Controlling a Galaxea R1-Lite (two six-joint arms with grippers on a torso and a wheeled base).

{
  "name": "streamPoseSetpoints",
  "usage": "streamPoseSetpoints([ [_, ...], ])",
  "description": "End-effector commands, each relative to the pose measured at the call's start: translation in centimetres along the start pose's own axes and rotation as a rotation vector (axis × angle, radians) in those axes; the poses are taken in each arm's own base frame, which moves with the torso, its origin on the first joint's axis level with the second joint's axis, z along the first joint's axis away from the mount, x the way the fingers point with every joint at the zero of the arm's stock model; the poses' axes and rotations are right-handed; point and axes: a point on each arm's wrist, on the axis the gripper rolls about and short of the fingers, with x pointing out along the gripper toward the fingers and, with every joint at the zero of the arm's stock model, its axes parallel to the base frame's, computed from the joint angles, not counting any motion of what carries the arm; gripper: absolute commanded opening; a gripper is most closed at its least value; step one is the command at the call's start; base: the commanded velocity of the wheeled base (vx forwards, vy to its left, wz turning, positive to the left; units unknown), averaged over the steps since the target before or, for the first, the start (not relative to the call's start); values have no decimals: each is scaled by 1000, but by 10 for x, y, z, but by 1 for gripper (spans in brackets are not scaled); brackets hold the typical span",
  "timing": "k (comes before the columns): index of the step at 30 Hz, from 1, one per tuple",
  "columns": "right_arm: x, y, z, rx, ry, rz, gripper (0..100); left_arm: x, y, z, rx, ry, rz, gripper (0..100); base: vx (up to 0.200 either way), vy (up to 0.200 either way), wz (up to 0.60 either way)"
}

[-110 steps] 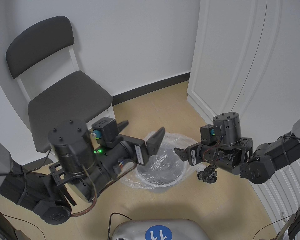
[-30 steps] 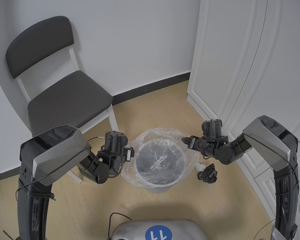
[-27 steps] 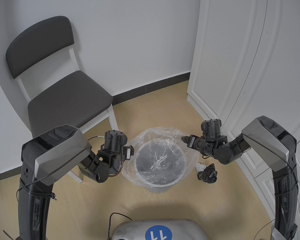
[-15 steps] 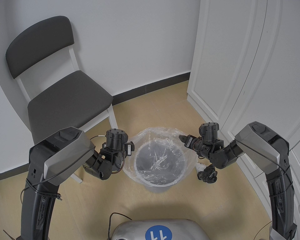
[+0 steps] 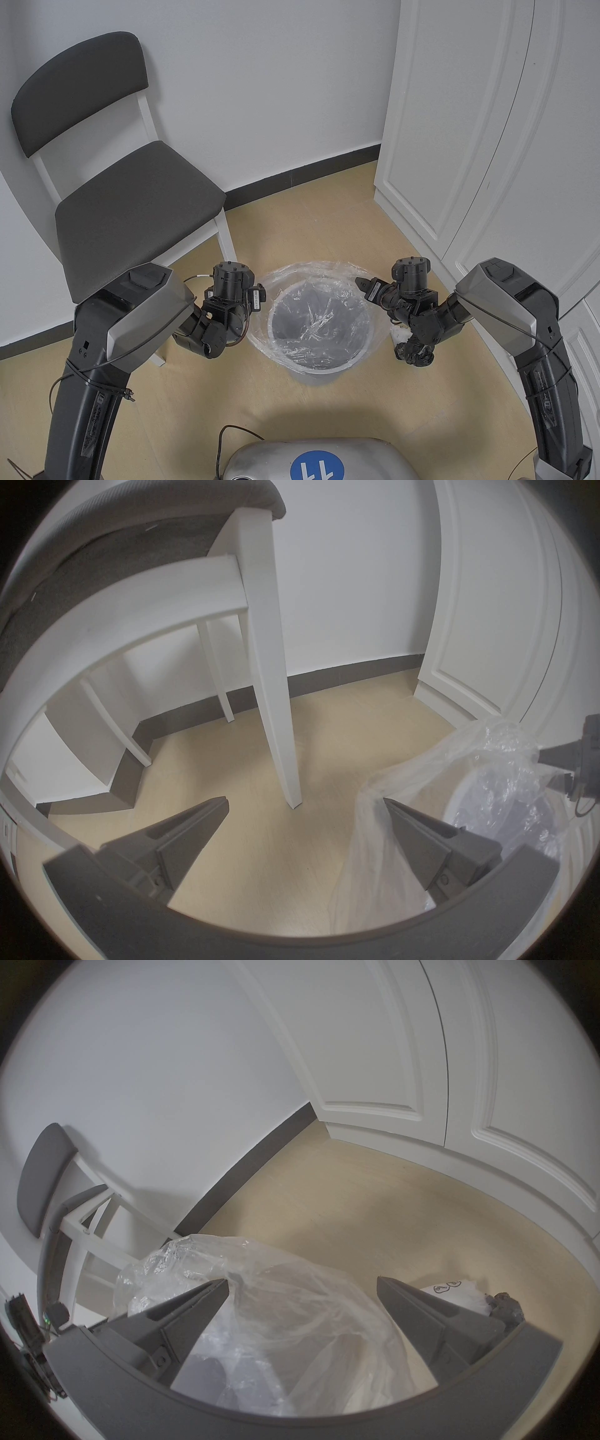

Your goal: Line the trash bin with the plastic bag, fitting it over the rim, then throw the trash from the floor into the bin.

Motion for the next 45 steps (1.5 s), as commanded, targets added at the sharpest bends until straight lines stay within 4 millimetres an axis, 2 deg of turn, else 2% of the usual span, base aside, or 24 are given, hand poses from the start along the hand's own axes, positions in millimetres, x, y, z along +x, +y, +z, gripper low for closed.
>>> streamPoseSetpoints([
  [1, 11, -10, -4, 28, -3, -13, 100, 8, 1, -13, 2, 20, 9, 100, 0, 0, 0],
  [14, 28, -20, -9, 44, -8, -21, 100, 21, -3, -26, -26, 20, 8, 100, 0, 0, 0],
  [33, 31, -32, -15, 66, 19, -56, 100, 23, 2, -32, -20, 45, 21, 100, 0, 0, 0],
  [45, 30, -40, -17, 66, 57, -92, 100, 24, 3, -44, -23, 114, 35, 100, 0, 0, 0],
])
